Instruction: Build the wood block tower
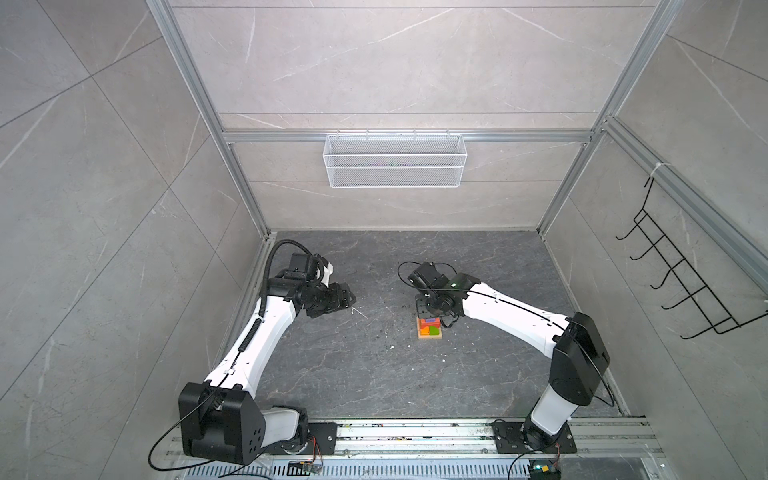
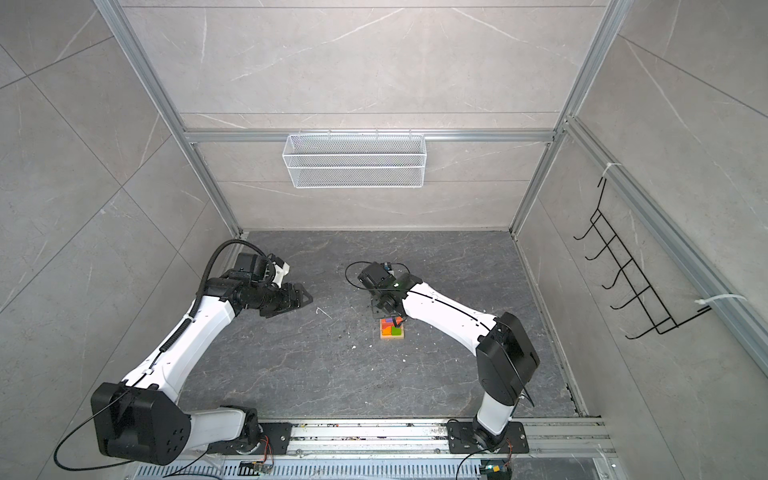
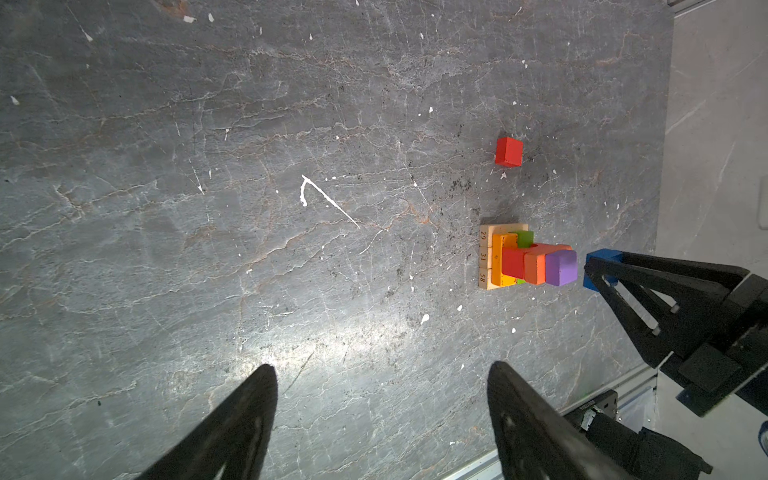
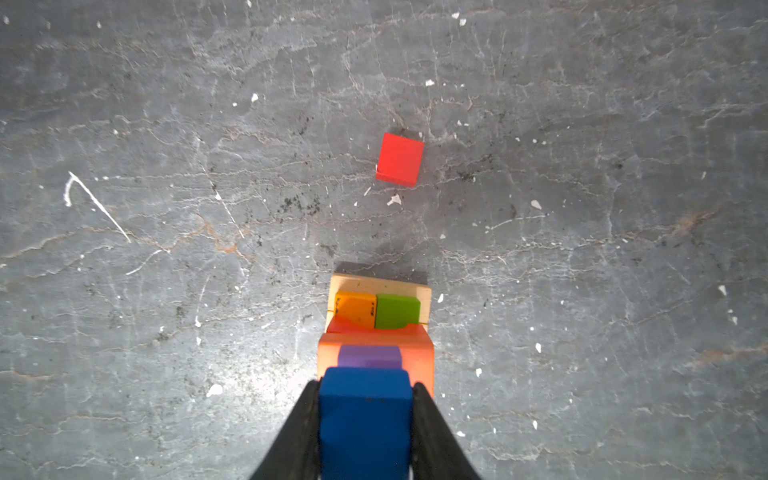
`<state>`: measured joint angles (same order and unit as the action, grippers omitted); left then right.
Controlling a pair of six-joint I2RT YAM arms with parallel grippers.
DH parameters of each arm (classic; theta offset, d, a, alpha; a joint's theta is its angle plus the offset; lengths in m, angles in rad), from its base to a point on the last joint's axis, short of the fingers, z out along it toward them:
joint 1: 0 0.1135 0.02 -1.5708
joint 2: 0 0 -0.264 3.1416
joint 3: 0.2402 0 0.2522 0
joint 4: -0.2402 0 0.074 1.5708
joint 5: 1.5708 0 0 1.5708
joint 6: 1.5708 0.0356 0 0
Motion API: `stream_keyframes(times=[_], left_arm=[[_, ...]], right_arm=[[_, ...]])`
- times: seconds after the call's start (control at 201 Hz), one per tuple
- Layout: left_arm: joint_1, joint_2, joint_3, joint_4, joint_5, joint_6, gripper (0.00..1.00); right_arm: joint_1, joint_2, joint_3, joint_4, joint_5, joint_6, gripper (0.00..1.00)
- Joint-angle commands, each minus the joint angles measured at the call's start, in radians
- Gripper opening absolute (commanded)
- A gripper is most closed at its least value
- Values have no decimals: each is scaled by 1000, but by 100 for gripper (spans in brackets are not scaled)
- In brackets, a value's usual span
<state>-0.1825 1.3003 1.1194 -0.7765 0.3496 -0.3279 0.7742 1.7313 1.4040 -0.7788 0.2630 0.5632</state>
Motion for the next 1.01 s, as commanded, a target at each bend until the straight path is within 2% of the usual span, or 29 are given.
stream_keyframes(times=[0.0, 0.299, 0.727, 1.006], left_arm=[[5, -8, 2, 19, 30, 30, 82], [5, -16, -1, 32, 60, 30, 82], [6, -23, -11, 90, 230, 20, 83], [5, -30, -13, 96, 229, 21, 83]], right_arm=[[-10, -26, -19, 20, -24, -22, 4], [-18, -10, -31, 35, -48, -32, 5], [-21, 10, -42, 39, -48, -35, 8], [-21, 20, -42, 36, -67, -28, 8]])
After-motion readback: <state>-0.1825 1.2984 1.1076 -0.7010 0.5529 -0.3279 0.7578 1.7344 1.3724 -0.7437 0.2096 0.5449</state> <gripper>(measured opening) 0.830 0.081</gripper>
